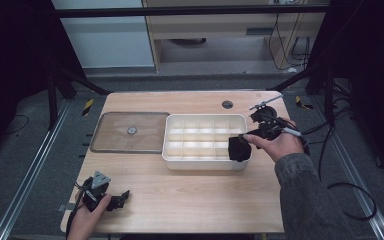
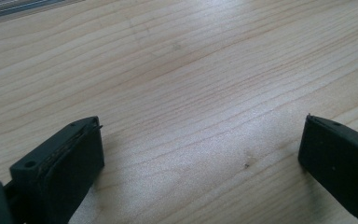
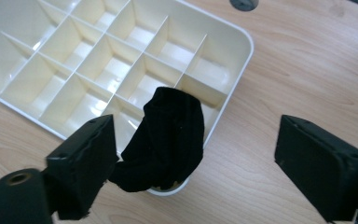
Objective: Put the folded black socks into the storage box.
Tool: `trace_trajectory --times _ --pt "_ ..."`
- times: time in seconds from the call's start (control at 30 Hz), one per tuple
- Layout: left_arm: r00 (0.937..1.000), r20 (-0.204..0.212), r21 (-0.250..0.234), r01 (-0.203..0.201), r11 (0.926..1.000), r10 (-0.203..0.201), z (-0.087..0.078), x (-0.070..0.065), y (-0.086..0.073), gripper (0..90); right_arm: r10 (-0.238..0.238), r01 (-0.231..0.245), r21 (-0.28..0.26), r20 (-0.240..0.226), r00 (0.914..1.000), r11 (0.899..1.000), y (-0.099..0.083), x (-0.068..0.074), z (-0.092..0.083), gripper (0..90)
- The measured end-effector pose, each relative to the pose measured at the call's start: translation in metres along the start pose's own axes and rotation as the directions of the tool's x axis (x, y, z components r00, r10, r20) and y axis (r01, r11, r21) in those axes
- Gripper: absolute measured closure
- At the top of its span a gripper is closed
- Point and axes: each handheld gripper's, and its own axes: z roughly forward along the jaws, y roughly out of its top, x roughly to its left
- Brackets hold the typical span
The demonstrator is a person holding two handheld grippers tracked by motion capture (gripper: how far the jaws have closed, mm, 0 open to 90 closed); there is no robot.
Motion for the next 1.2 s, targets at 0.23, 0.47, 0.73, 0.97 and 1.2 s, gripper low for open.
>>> trace_trajectory --times 0.23,0.47,0.73,0.97,1.2 --pt "1.0000 0.001 0.000 0.000 1.0000 0.000 0.000 0.000 0.000 0.0 -0.001 0.001 -0.028 -0.005 1.0000 1.000 0.009 -0.005 -0.015 31.0" --pt "1.0000 0.001 0.000 0.003 1.0000 -0.003 0.000 0.000 0.000 0.0 -0.017 0.017 -0.002 -0.031 0.9994 1.000 0.016 -0.003 -0.024 82.0" --pt "1.0000 0.001 0.001 0.000 1.0000 0.000 0.000 0.000 0.000 0.0 -0.031 0.033 0.034 -0.056 0.9979 0.999 0.017 0.007 -0.007 90.0" --pt "1.0000 0.001 0.001 0.000 1.0000 0.000 0.000 0.000 0.000 0.0 -0.050 0.055 0.078 -0.069 0.9964 0.995 0.019 0.019 0.020 90.0" --pt "1.0000 0.001 0.001 0.000 1.0000 0.000 0.000 0.000 0.000 0.0 -0.045 0.054 0.101 -0.081 0.9957 0.993 0.020 0.023 0.037 90.0"
